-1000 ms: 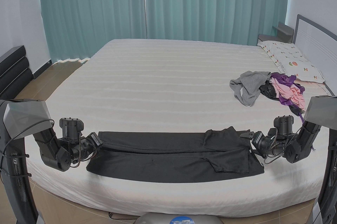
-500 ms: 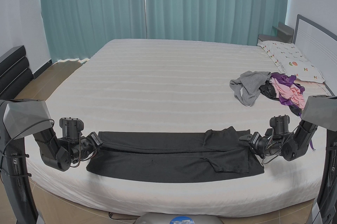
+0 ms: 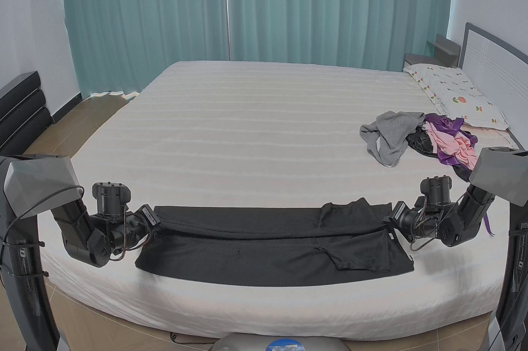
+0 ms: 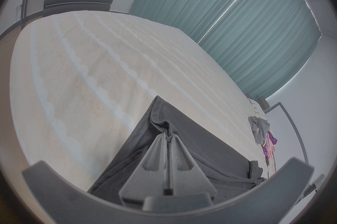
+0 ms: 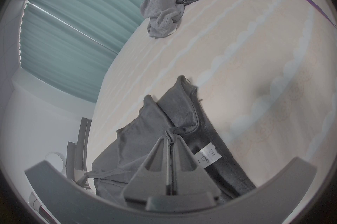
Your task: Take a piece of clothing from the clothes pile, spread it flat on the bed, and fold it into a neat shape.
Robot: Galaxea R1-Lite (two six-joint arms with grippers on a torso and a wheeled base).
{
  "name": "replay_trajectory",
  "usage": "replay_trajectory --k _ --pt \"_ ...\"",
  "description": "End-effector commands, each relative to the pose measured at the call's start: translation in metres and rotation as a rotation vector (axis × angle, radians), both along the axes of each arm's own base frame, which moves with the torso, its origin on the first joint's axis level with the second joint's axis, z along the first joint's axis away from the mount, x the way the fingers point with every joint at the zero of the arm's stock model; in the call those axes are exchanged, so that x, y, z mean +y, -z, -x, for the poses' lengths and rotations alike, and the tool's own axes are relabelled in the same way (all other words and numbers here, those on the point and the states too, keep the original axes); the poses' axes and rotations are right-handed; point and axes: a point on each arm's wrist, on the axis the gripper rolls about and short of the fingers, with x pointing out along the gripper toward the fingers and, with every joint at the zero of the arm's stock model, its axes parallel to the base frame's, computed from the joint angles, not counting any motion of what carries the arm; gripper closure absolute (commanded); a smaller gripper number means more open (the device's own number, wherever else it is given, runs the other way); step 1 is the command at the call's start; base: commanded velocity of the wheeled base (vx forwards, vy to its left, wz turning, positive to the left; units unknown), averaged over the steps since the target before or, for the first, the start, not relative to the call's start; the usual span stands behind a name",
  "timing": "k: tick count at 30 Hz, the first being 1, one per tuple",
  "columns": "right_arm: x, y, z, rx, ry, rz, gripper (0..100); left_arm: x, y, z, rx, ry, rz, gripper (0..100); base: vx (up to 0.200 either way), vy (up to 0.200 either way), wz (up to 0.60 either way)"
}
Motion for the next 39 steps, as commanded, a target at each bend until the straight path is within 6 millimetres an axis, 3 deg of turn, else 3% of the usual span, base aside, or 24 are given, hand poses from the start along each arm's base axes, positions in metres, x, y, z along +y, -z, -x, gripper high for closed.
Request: replay_trajectory --k 1,4,8,11,18,26,32,39 --pt "-0.002 -0.013 -0.005 -0.039 0.033 -0.037 100 0.000 -0.005 -0.006 -0.026 -0.026 0.036 100 0.000 0.000 0.00" --pt "-0.002 -0.022 -0.007 -0.076 0.053 -0.065 100 0.001 -0.009 -0.014 -0.051 -0.056 0.080 100 0.000 0.000 0.00" --pt "-0.001 -0.038 -0.018 -0.229 0.116 -0.154 100 0.009 -0.028 -0.033 -0.207 -0.129 0.168 100 0.000 0.000 0.00" --pt "-0.004 -0.039 -0.022 -0.302 0.160 -0.185 100 0.011 -0.033 -0.036 -0.293 -0.146 0.228 100 0.000 0.000 0.00" --pt "-0.005 -0.032 -0.014 -0.281 0.153 -0.173 100 0.012 -0.017 -0.030 -0.282 -0.134 0.209 100 0.000 0.000 0.00" --pt "-0.006 -0.019 0.005 -0.217 0.104 -0.102 100 0.012 0.008 -0.009 -0.176 -0.067 0.058 100 0.000 0.000 0.00" --pt "-0.007 -0.007 0.019 -0.171 0.050 -0.023 100 0.012 0.015 0.003 -0.123 -0.028 -0.012 100 0.000 0.000 0.00" --pt "-0.008 0.008 0.022 -0.140 0.021 0.021 100 0.011 0.024 0.008 -0.082 0.001 -0.048 100 0.000 0.000 0.00"
